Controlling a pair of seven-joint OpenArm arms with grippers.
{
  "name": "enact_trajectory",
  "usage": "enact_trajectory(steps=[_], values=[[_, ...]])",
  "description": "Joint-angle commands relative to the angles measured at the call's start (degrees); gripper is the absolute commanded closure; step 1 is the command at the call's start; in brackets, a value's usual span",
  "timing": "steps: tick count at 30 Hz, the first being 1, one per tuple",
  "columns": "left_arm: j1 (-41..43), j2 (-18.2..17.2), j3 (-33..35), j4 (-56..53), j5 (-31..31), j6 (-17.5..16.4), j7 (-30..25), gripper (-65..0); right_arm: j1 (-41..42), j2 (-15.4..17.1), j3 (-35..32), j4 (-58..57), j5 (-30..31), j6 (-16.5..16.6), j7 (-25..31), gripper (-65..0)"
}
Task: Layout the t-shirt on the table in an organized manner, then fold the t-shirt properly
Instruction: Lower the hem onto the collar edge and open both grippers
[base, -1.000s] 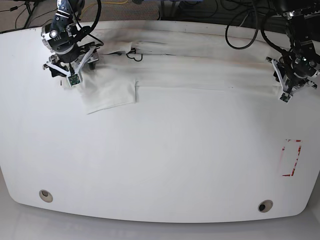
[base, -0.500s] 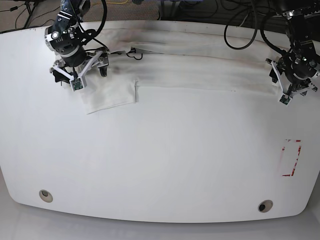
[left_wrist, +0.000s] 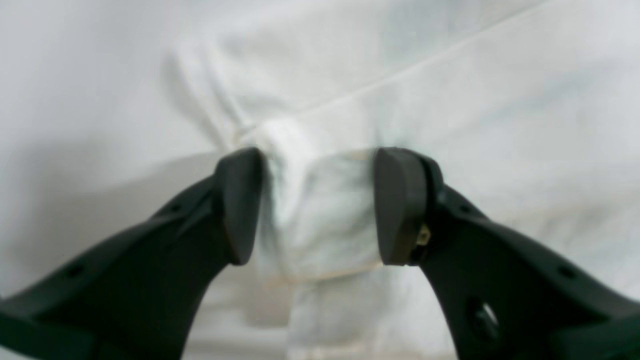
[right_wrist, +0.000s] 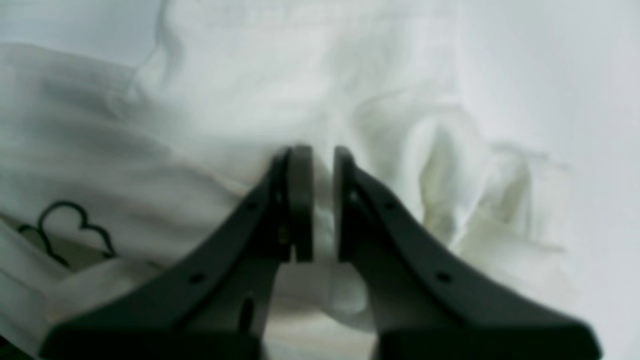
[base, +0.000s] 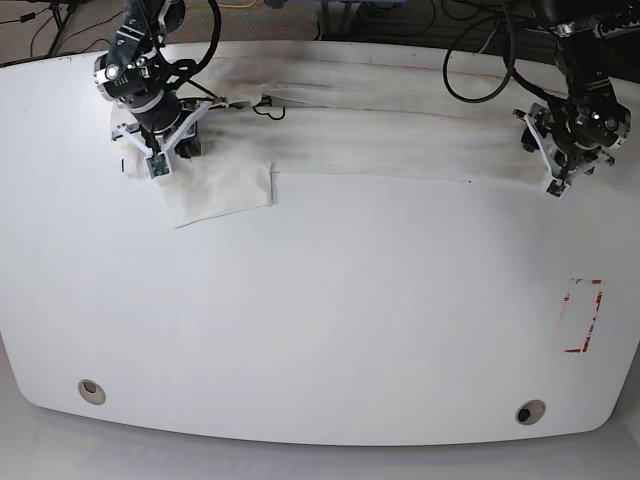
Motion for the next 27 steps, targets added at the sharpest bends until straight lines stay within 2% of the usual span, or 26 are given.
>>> enact_trajectory(steps=[1, 7, 11, 19, 27], values=[[-0.5, -0.5, -0.13, -1.86, 0.64, -0.06, 0.12, -33.2, -0.51, 0.88, 0.72, -1.47, 0.57, 0.08, 1.17, -4.1], [-0.85, -0.5, -0.13, -4.76, 0.64, -0.06, 0.03, -33.2, -0.07, 2.19, 4.06, -9.29, 0.57, 0.08, 5.48, -4.1], [-3.49, -0.24, 0.14, -6.52, 0.9, -0.06, -1.55, -33.2, 2.92, 5.27, 4.5, -15.18, 0.57, 0.08, 8.38, -4.1], [-7.97, 0.82, 2.25, -9.24, 0.99, -0.06, -2.43, -33.2, 8.98, 10.28, 4.59, -23.53, 0.57, 0.08, 10.76, -4.1], [-9.55, 2.84, 4.36, -8.63, 0.82, -0.06, -2.34, -33.2, 12.94, 12.74, 4.59, -24.33, 0.57, 0.08, 10.58, -4.1]])
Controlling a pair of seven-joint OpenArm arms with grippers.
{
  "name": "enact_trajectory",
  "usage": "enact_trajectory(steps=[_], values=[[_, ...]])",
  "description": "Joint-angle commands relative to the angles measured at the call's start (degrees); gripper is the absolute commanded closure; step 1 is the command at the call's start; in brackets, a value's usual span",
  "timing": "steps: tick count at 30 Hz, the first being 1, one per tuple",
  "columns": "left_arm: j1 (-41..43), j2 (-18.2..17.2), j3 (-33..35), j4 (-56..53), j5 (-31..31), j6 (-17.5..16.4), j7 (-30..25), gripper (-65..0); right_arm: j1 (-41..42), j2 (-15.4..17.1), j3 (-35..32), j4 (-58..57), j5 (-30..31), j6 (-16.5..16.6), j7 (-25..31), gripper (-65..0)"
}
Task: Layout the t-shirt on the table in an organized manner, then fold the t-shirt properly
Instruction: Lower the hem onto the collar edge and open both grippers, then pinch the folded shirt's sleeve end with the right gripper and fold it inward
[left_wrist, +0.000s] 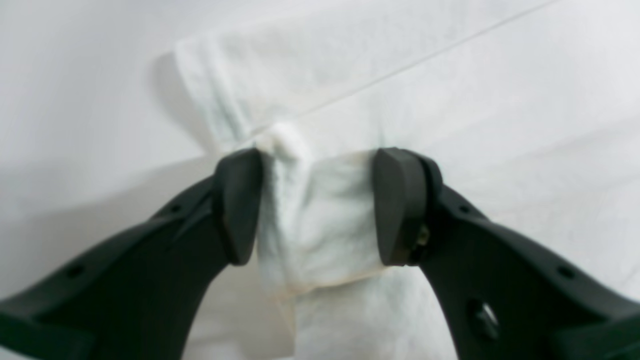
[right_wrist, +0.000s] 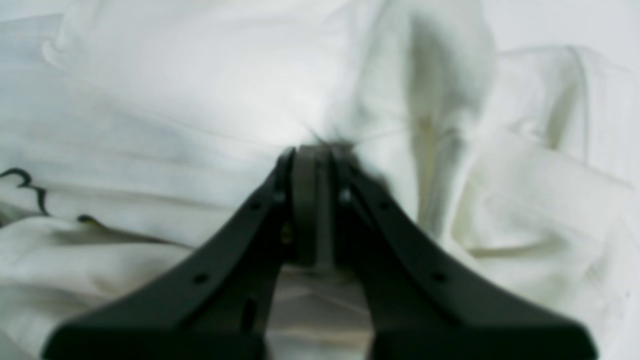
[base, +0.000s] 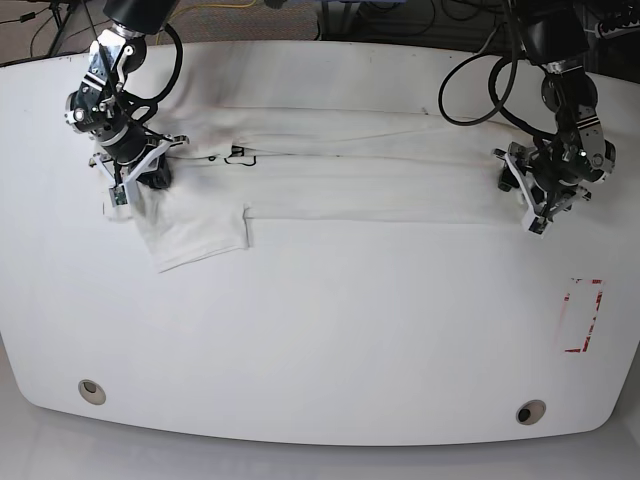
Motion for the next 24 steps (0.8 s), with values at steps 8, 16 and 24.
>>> enact_trajectory(steps=[8, 16, 24], values=[[-1.28, 0.3, 0.14, 2.75, 0.88, -0.19, 1.97, -33.3, 2.22, 2.43, 0.28, 5.78, -0.54, -0.91, -5.2, -11.6], [-3.56, 0.3, -0.04, 2.67, 0.88, -0.19, 1.88, -33.6, 4.77, 0.85, 0.1, 11.76, -0.8, -0.91, -6.35, -48.2], [-5.85, 0.3, -0.04, 5.21, 0.7, -0.19, 2.05, -33.3, 11.27, 1.03, -0.16, 7.62, -0.8, -0.91, -6.35, -55.5]])
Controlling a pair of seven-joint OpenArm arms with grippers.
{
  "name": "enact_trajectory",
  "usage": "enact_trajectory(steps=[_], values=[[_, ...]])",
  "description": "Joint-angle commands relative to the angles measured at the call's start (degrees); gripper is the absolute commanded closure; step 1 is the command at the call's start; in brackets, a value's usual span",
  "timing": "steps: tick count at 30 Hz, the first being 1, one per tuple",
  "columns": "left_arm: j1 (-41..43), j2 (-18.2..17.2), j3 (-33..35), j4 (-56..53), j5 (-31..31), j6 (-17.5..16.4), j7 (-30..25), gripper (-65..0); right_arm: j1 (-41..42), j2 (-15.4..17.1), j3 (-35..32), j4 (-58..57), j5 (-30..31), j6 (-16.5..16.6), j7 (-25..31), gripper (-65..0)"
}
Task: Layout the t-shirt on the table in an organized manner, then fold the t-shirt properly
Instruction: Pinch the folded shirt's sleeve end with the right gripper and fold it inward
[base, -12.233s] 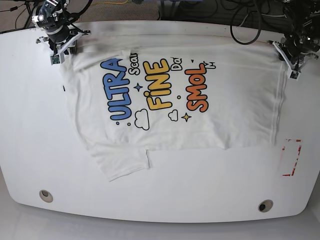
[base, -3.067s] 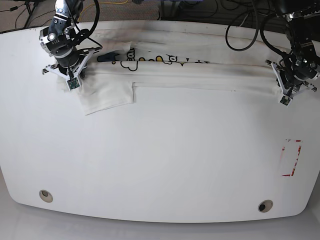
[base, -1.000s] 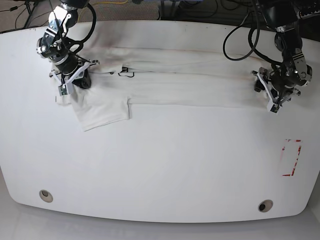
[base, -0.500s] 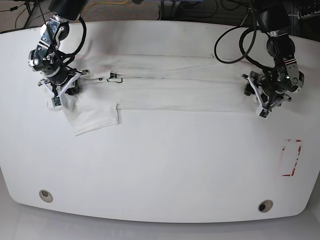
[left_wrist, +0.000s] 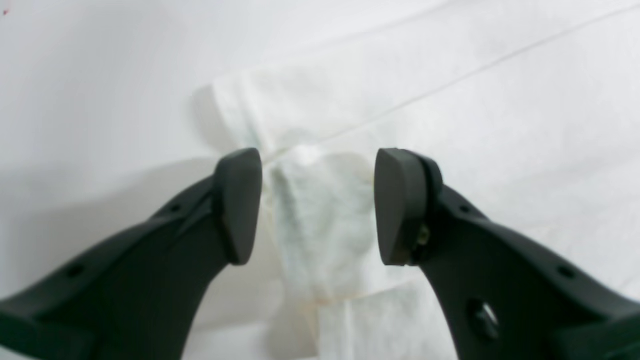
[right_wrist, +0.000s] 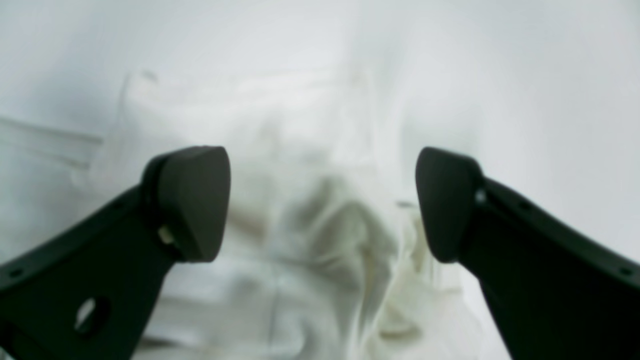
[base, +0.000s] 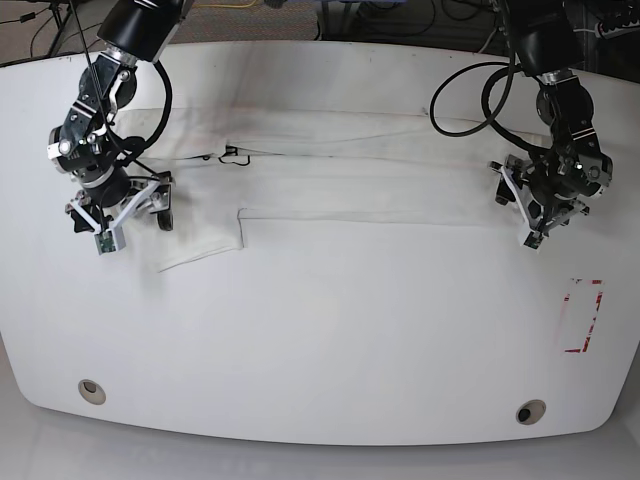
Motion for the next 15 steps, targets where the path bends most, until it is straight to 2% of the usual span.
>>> enact_trajectory(steps=[1, 9, 15], values=[[-2.0, -0.68, -0.17, 2.94, -0.61, -0.03, -0.83, -33.3, 3.14, 1.05, 0.17, -2.57, 0.57, -0.32, 0.95, -55.5], [-4.64, 1.43, -0.08, 7.43, -0.52, -0.03, 1.45, -33.2, 11.58, 3.25, -0.36, -18.74, 0.49, -0.32, 1.75, -55.5], [-4.73, 1.6, 0.01, 10.5, -0.34, -0.03, 1.45, -33.2, 13.17, 4.56, -4.23, -26.13, 0.49, -0.32, 7.55, -55.5]])
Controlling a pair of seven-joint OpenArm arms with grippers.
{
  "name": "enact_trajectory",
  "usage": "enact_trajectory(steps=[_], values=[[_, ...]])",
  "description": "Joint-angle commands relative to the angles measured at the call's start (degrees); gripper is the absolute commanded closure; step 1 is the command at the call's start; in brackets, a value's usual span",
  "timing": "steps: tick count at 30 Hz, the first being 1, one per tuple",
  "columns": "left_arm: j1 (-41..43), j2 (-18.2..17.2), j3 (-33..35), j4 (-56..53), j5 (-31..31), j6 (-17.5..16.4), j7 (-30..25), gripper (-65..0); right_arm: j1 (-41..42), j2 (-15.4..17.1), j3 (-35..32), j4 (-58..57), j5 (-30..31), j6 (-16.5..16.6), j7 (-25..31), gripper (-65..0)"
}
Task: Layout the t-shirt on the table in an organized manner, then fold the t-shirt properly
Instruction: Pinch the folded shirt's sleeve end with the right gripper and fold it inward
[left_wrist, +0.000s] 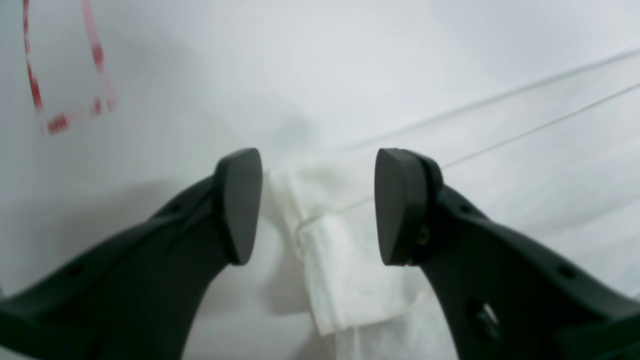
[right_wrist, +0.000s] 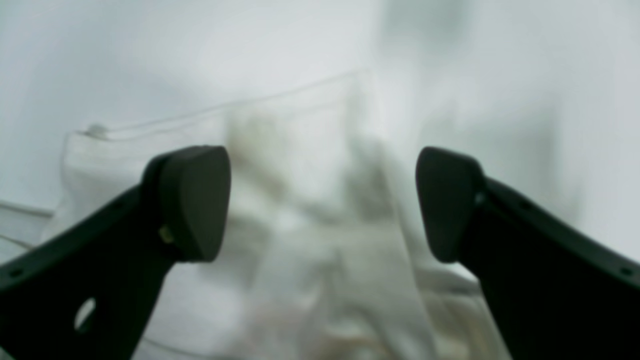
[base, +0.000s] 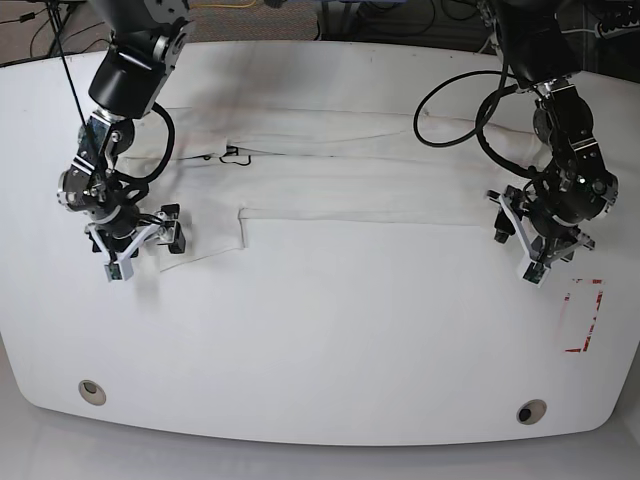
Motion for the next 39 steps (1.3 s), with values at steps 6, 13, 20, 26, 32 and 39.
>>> enact_trajectory(steps=[6, 13, 20, 26, 32, 39], values=[[-1.25, -0.78, -0.12, 2.64, -0.04, 0.07, -0.71, -33.2, 1.25, 1.31, -2.82, -4.88, 0.99, 0.43, 4.5, -55.5], [-1.34, -0.95, -0.21, 2.55, -0.04, 0.07, -0.71, -33.2, 0.99, 0.69, -2.99, -5.32, 0.99, 0.43, 4.5, -55.3], [-1.17, -1.04, -0.3, 2.2, -0.04, 0.07, -0.71, -33.2, 0.9, -0.63, -3.08, -5.32, 0.99, 0.43, 4.5, -39.8], [-1.17, -1.04, -0.3, 2.2, 0.05, 0.07, -0.71, -33.2, 0.99, -0.63, -5.98, -5.41, 0.99, 0.43, 4.59, -10.6], [-1.25, -1.04, -0.3, 2.2, 0.14, 0.07, -0.71, -33.2, 1.17, -0.45, -9.15, -4.36, 0.99, 0.43, 4.59, 0.0], [-1.34, -1.04, -0.3, 2.11, 0.23, 0.07, -0.71, -33.2, 0.46, -1.86, -9.06, 4.43, 1.34, 0.43, 2.48, 0.0]])
